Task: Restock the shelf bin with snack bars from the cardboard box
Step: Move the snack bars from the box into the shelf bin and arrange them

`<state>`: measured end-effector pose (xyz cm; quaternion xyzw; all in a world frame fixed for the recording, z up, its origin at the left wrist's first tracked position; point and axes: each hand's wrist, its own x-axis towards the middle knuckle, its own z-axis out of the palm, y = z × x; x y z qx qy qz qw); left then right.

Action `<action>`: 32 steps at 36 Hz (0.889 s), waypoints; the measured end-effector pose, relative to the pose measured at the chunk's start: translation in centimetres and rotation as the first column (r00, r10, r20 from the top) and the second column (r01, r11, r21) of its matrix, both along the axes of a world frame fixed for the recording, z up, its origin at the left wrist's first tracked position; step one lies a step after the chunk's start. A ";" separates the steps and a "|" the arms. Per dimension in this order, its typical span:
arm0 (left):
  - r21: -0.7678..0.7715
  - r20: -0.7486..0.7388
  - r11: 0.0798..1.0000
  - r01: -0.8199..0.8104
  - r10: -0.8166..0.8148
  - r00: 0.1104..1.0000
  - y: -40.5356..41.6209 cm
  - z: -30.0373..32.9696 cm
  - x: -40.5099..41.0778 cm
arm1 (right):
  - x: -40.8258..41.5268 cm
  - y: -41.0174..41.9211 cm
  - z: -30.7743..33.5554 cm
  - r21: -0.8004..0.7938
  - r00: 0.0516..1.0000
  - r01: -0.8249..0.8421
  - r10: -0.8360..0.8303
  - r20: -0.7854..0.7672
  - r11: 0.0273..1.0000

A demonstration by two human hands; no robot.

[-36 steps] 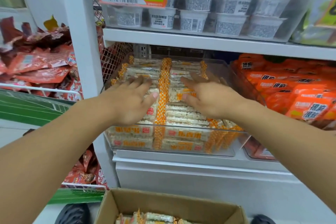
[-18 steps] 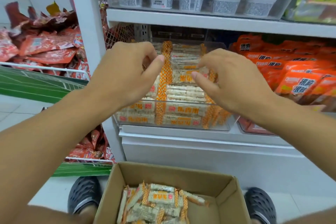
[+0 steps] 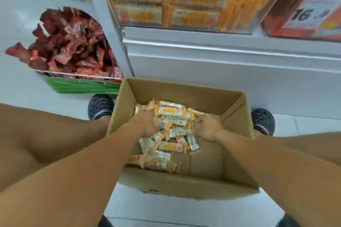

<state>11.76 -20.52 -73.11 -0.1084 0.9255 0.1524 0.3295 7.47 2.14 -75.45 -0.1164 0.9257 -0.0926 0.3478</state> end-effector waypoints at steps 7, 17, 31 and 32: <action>0.115 0.138 0.983 -0.144 0.127 0.982 2.4 -4.6 0.9 | 1.0 -1.8 -5.3 -0.026 0.974 -0.221 0.219 -0.053 0.975; 0.120 0.369 0.953 -0.277 0.216 0.904 3.9 -6.2 1.5 | 2.7 -4.2 -9.4 0.118 0.945 -0.275 0.291 -0.148 0.954; 0.345 0.093 0.761 -0.550 0.555 0.827 4.3 -6.3 0.6 | -0.6 -1.8 -5.9 -0.192 0.782 0.572 -0.459 0.421 0.798; 0.309 0.124 0.789 -0.531 0.520 0.845 4.4 -6.0 0.7 | -0.1 -1.4 -6.6 -0.079 0.867 0.452 -0.417 0.271 0.888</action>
